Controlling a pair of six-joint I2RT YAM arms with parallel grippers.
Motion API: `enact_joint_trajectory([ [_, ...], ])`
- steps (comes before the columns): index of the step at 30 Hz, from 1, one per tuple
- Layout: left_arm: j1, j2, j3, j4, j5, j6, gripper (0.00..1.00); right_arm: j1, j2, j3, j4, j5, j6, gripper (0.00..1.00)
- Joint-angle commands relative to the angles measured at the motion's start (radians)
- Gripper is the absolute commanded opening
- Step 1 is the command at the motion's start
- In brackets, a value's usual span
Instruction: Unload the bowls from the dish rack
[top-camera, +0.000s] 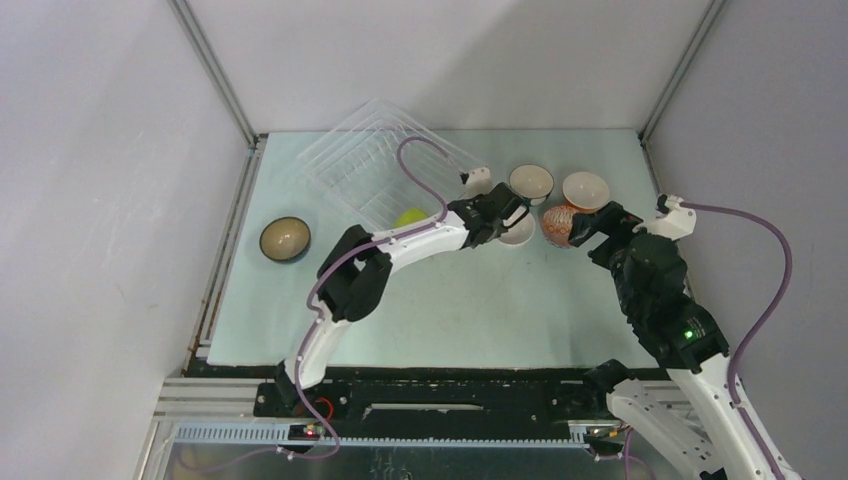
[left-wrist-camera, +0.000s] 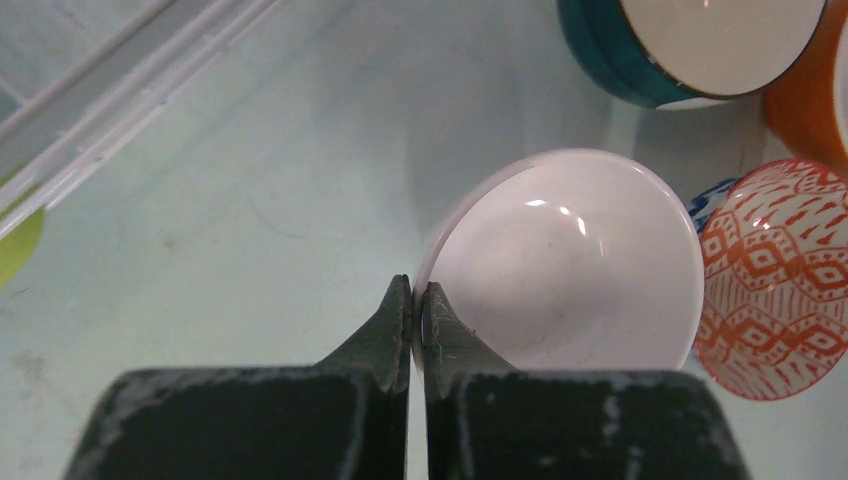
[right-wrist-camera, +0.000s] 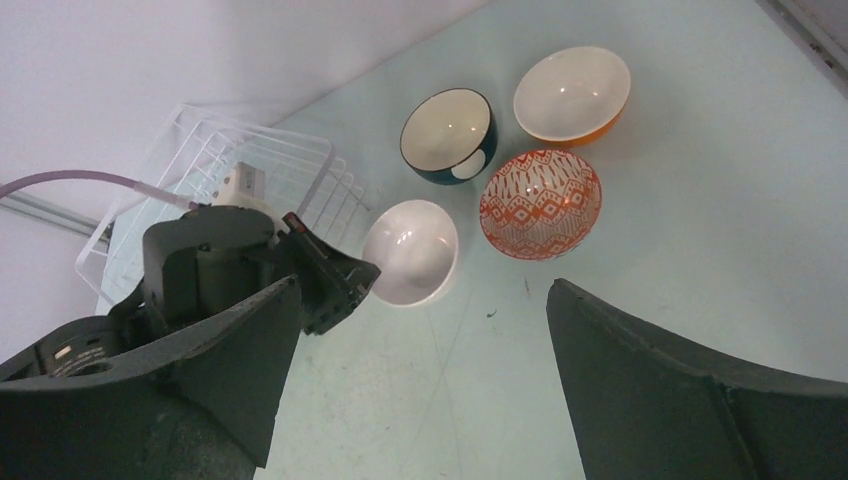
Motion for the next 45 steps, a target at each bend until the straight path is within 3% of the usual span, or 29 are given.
enact_joint_trajectory([
  [1,0.004,0.065,0.141,0.005,-0.035,-0.03,0.01,-0.001,-0.003,-0.006,0.032,0.017,-0.02,1.0],
  [12,0.031,0.222,0.333,-0.013,0.024,0.013,0.1,-0.002,-0.014,-0.019,0.04,0.025,-0.031,0.99],
  [18,0.042,0.212,0.347,-0.01,0.055,0.049,0.42,-0.002,-0.017,-0.019,0.048,0.008,-0.046,1.0],
  [22,0.044,0.116,0.281,-0.014,0.036,0.103,0.56,-0.002,-0.018,-0.019,0.05,-0.004,-0.052,1.0],
  [27,0.042,-0.076,0.191,-0.017,0.0,0.233,0.58,-0.002,-0.016,-0.02,0.064,-0.061,-0.072,1.0],
  [31,0.042,-0.228,0.122,-0.029,-0.035,0.428,0.6,-0.002,-0.017,-0.019,0.07,-0.1,-0.083,1.0],
  [36,0.068,-0.383,0.011,-0.062,-0.025,0.625,0.78,-0.002,0.015,-0.019,0.103,-0.227,-0.131,0.98],
  [41,0.165,-0.486,-0.084,-0.18,0.062,0.645,0.79,-0.001,0.122,0.014,0.109,-0.409,-0.144,0.95],
  [45,0.26,-0.631,-0.305,-0.08,0.146,0.619,0.79,0.04,0.274,0.085,0.103,-0.509,-0.158,0.91],
])
